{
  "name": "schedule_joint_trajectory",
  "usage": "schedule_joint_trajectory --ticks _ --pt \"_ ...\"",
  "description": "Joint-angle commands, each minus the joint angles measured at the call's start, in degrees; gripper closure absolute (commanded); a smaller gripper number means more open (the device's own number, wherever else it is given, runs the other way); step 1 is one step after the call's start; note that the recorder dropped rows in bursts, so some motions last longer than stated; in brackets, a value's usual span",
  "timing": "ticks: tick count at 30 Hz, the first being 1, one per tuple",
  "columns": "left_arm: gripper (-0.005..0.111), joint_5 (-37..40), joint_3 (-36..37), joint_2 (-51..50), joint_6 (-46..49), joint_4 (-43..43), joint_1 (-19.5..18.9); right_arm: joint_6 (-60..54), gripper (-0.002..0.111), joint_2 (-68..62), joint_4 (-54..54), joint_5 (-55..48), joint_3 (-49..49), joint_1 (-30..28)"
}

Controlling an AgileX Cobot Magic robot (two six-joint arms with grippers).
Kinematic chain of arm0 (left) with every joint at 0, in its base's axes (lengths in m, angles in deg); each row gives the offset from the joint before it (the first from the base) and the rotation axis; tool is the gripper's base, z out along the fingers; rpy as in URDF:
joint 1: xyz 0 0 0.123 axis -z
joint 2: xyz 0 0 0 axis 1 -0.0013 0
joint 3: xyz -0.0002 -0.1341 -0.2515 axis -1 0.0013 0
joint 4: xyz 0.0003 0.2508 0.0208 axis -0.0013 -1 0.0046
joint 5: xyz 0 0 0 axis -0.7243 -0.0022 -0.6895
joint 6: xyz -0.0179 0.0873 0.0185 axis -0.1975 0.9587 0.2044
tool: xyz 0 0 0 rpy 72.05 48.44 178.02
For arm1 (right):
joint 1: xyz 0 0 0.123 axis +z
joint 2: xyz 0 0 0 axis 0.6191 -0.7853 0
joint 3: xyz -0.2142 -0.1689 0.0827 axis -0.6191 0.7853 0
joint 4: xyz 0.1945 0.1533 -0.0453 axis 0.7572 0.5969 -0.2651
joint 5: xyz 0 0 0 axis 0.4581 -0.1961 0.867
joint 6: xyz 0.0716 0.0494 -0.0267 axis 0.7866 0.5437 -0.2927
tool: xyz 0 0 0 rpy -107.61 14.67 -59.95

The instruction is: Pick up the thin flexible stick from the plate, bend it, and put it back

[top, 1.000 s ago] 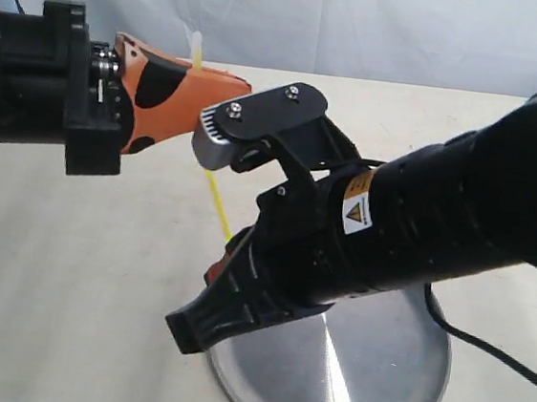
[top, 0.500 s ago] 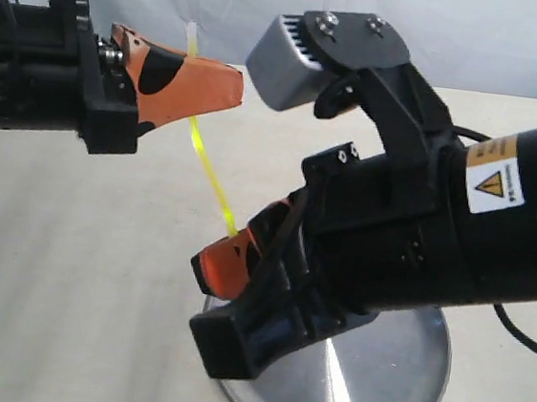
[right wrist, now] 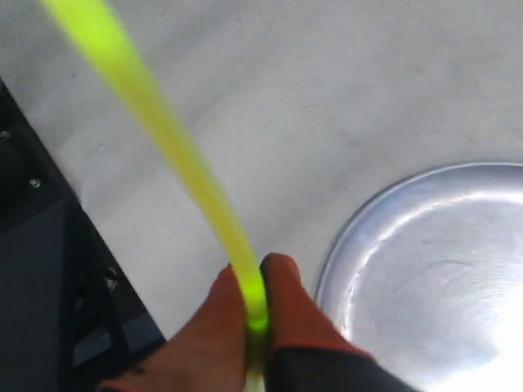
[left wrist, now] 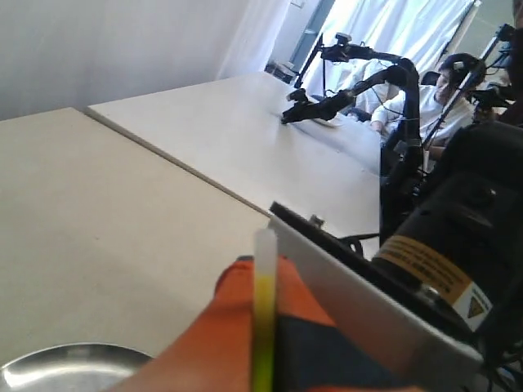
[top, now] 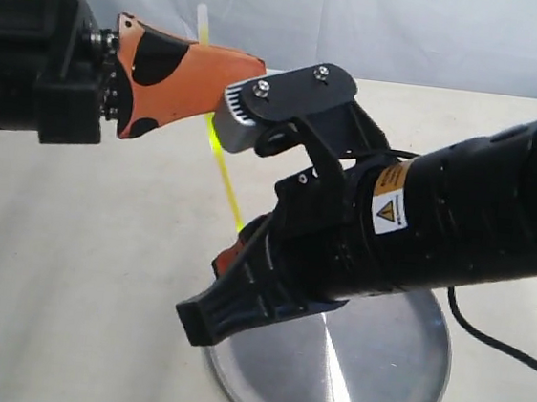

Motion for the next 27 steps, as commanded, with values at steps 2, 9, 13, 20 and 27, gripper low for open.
schedule_joint_trajectory --ticks 2,9,13,20,27 --pt "0.107 -6.19 0.32 -0.11 -0.59 -5.50 0.63 -10.84 0.109 2.28 12.50 2.91 -0.65 -0.44" --pt "0.107 -9.30 0.32 -0.11 -0.59 -7.26 0.63 -13.43 0.109 8.33 16.85 4.49 -0.65 -0.44" --pt "0.107 -5.63 0.32 -0.11 -6.98 -12.64 0.63 -12.52 0.109 10.58 13.17 8.15 -0.65 -0.44" --pt "0.107 3.12 0.32 0.88 -6.45 -1.26 0.63 7.16 0.109 5.53 -13.13 -2.64 -0.65 -0.44" --pt "0.107 1.26 -0.33 0.89 -6.31 -1.26 0.63 -5.06 0.109 0.43 4.69 1.86 1.05 -0.44"
